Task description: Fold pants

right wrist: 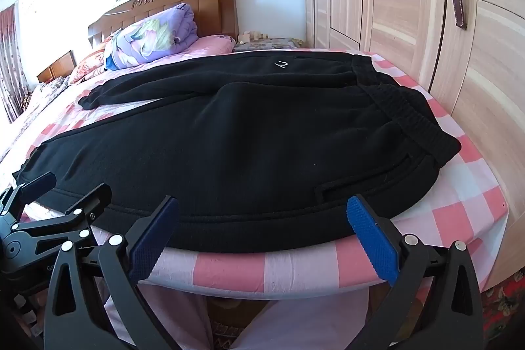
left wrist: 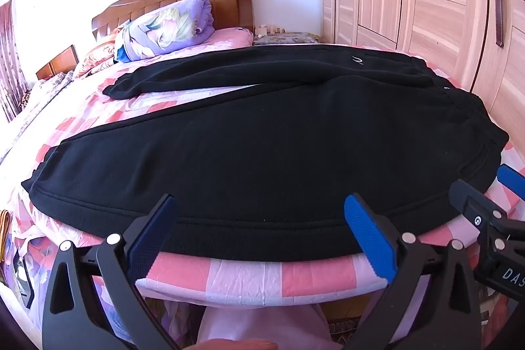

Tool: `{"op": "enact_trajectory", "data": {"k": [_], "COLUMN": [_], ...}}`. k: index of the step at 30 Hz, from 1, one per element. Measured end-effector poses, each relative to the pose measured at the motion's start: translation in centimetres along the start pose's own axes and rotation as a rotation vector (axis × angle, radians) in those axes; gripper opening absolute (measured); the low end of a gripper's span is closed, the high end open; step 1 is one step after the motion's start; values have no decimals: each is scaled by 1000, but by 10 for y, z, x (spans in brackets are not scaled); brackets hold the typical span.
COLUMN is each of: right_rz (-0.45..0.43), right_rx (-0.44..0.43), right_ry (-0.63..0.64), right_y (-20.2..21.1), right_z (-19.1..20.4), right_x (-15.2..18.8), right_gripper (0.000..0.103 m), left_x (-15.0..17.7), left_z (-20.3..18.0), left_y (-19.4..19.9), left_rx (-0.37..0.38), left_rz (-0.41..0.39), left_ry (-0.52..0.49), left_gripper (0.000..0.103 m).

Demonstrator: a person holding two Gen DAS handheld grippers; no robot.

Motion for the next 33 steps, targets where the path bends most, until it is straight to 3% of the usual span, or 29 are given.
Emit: {"op": "enact_trajectory", "data": {"k": [33], "right_rz": [5], "right_rx": [1], "right_ry": [2], "right_y": [-3], "right_z": [-2], "right_x": [4], "right_gripper": [99], "left_x": [3], "left_z": [-1], "left_y": [-2], "left_rx": [0], "left_rz": [5], "left_ry": [-4], "left_gripper": [102]}}
Point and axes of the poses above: each gripper's, at about its wrist camera, not at the fingertips, and y roughly against the way its jaws point, z to its left, x to its underside, the point moved 2 cm from there along -y, roughly the way its jaws point, and after that the axes turned 3 degrees about y, right-handed, at the moved point
